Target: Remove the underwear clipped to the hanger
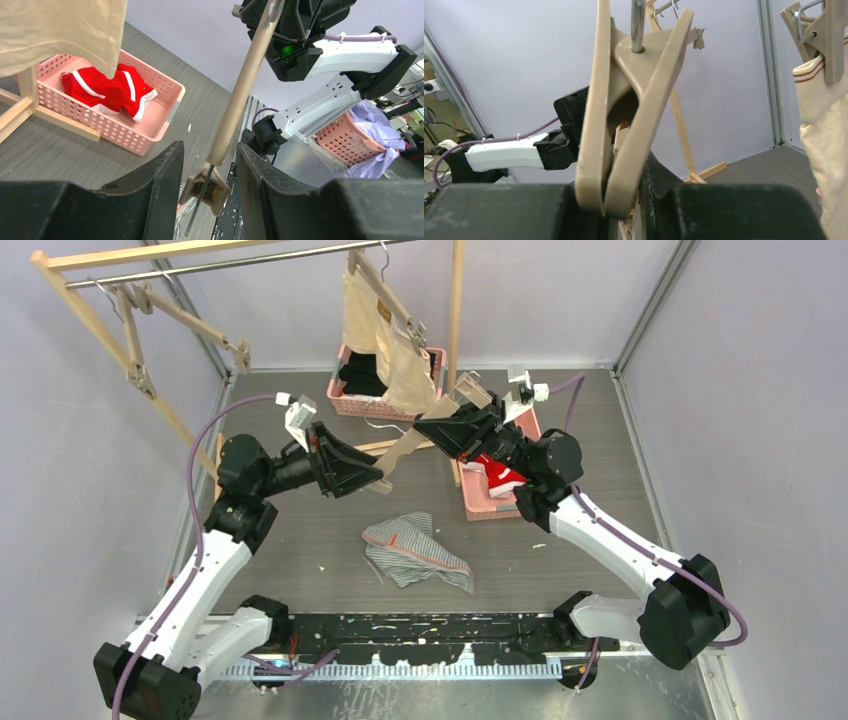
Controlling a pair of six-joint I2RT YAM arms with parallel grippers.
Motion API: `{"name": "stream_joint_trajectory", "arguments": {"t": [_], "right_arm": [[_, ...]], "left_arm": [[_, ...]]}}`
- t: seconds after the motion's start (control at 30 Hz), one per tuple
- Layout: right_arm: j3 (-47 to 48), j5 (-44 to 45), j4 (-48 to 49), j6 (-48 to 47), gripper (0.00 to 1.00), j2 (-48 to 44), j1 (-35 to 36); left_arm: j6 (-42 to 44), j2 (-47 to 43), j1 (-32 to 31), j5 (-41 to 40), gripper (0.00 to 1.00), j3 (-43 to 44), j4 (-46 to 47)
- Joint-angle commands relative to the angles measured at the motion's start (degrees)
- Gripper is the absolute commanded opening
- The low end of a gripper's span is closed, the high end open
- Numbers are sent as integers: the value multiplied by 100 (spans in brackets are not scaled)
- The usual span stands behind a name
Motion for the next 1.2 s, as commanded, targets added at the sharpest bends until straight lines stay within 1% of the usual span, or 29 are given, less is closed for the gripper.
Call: {"name": "stream_joint_trajectory", "arguments": {"t": [0.0, 0.17, 0.47, 0.53, 0.57, 0.67, 0.73, 0.77, 0.83, 0.93, 0.97, 1.07, 1.1, 1.13, 1.17], "right_arm": [[147, -45, 366, 59, 1, -84, 37], [168, -77, 447, 128, 1, -50, 36], [276, -102, 578, 217, 1, 117, 37], [312, -98, 604, 245, 1, 172, 43], [321, -90, 637, 261, 1, 209, 41], [349, -91, 739, 309, 1, 288, 60], [368, -62, 765, 312, 1, 323, 67], [391, -56, 781, 312, 1, 336, 71], [420, -49, 780, 325, 1, 369, 72], [423, -79, 773, 332, 1, 375, 80], [405, -69, 742, 318, 5, 362, 81], [309, 22, 624, 225, 22, 286, 81], [274, 47, 593, 191, 31, 260, 81], [241, 58, 560, 160, 44, 237, 81], [232, 49, 527, 128, 53, 226, 81]], "left_arm": [[-111, -10, -9, 65, 43, 301, 528], [-190, 84, -9, 189, 37, 313, 599], [-498, 310, -10, 505, 35, 338, 917], [-527, 346, -9, 554, 34, 339, 959], [-538, 357, -16, 564, 32, 332, 980], [-567, 418, -26, 618, 20, 329, 1001], [-582, 465, -48, 649, 15, 326, 996], [-583, 490, -56, 673, 12, 329, 997], [-583, 521, -78, 686, 1, 312, 1017], [-583, 448, -88, 535, 0, 265, 1027], [-584, 403, -89, 477, 0, 273, 985], [-453, 224, -90, 291, 0, 400, 539], [-359, 154, -90, 199, 0, 464, 355], [-255, 51, -88, 61, 0, 518, 130], [-156, -46, -88, -54, 0, 579, -69]]}}
